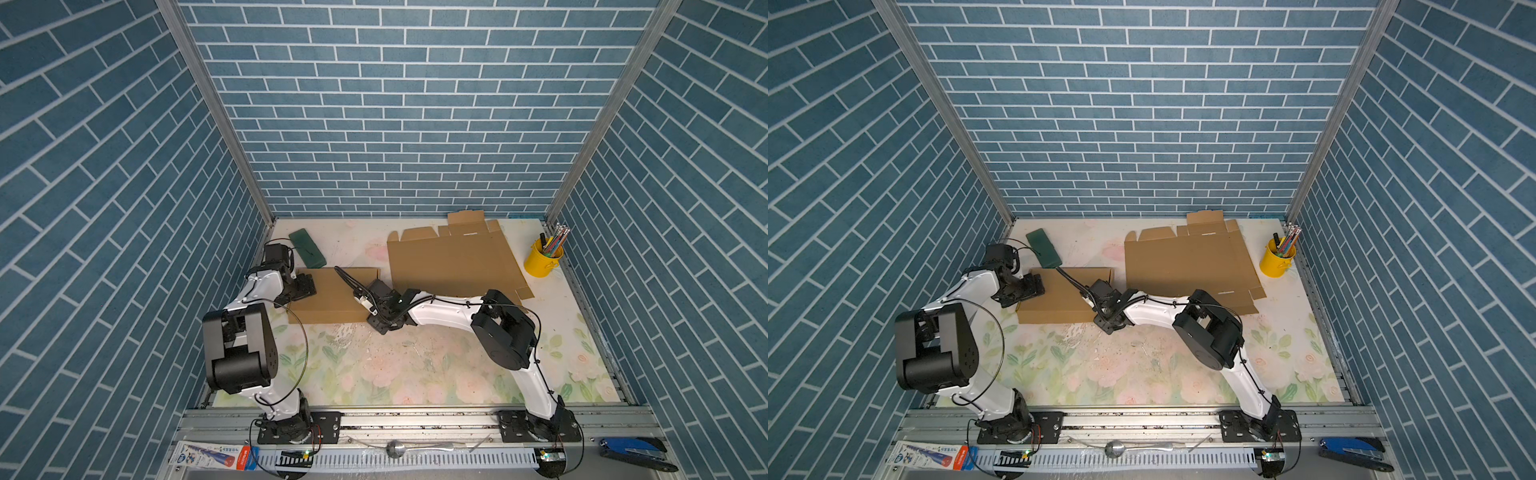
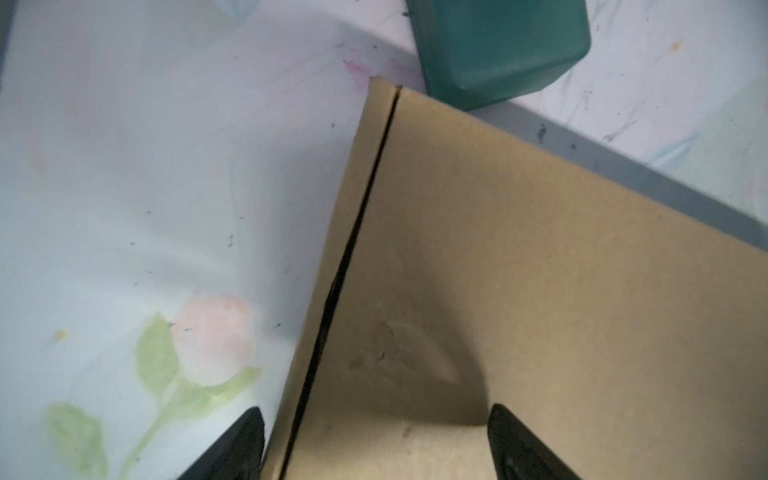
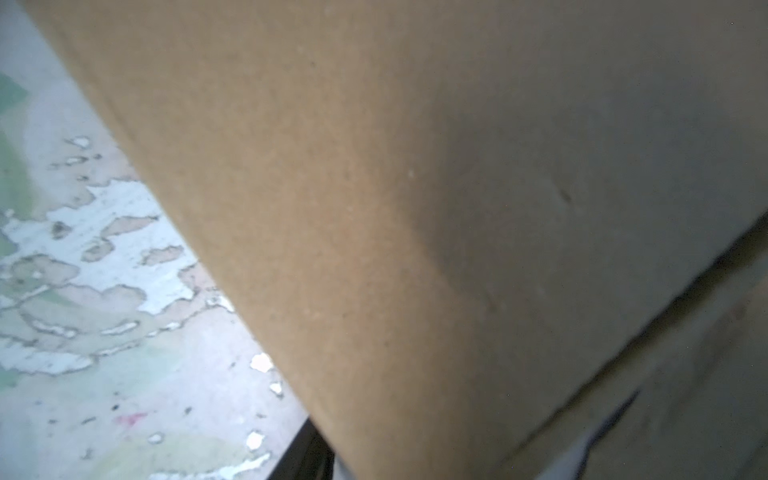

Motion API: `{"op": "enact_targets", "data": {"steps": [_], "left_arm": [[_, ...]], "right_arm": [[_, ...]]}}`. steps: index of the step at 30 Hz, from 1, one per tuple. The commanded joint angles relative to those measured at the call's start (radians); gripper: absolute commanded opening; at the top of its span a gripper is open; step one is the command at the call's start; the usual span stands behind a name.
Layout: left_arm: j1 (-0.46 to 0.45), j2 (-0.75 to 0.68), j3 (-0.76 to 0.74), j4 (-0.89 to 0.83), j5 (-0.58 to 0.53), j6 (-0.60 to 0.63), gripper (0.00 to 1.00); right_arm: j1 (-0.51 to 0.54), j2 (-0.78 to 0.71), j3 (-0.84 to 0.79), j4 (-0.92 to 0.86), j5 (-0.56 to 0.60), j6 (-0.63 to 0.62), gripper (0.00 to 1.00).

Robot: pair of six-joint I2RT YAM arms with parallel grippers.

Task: Fold the paper box

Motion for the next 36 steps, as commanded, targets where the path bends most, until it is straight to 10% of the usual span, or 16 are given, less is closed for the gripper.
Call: {"op": "enact_targets", "data": {"steps": [1, 14, 26, 36], "left_arm": [[0.027, -0.047, 0.045, -0.060, -0.062, -0.026, 0.89], [0.013, -0.165, 0.128, -0.113, -0.072, -0.006, 0.89], [-0.069, -0.232, 0.227, -0.149, -0.039, 0.039, 0.92], [-0.455, -0.130, 0.337, -0.141, -0.194, 0.013, 0.90]], "right_arm": [[0.015, 0.053, 0.057, -0.024, -0.042, 0.014, 0.48], [0.057, 0.148, 0.259, -0.084, -0.080, 0.075, 0.63], [-0.002, -0.095, 0.080, -0.065, -0.208, 0.106, 0.79], [-0.347, -0.429, -0.248, -0.104, -0.183, 0.345, 0.69]]}}
